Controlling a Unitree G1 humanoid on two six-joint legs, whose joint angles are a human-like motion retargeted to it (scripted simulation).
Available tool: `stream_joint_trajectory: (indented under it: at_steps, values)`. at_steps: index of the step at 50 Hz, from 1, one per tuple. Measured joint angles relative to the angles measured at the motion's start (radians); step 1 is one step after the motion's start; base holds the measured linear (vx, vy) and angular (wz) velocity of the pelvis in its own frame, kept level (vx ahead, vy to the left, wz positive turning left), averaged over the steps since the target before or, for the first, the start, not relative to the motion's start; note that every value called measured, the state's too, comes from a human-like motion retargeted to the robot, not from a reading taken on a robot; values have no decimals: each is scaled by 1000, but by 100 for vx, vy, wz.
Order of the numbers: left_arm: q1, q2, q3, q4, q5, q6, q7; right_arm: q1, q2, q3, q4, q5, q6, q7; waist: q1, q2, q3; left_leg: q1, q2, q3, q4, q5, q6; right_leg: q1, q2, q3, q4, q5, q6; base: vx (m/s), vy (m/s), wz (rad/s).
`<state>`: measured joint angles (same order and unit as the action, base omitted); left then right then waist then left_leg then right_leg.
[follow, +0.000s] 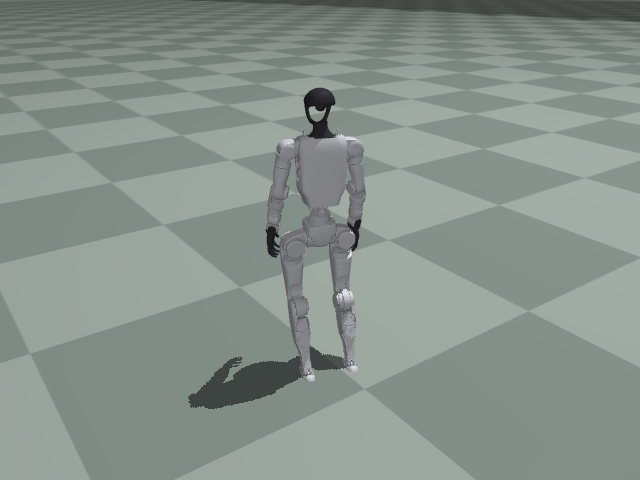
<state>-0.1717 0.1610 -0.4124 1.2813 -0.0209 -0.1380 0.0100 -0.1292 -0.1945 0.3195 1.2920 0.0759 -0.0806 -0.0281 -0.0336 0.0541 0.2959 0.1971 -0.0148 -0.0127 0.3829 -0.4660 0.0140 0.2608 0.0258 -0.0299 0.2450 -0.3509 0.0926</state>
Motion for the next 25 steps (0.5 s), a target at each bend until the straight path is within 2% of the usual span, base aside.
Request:
stream_joint_trajectory:
  at_steps: [13,25]
  values:
    - [4,0,2,-8,5,-7,-22,8,-20,-11,-15,-2,1,8,-10,5,4,-72,-4,-4,69,-17,-15,-82,-9,-28,115,-70,-18,-2,-4,7]
    - [0,-19,12,-28,-10,-21,-31,21,-56,-36,-31,15,-10,-7,-51,81,-25,-282,80,138,331,-99,-24,-195,22,-76,181,-93,-26,-3,-4,16]
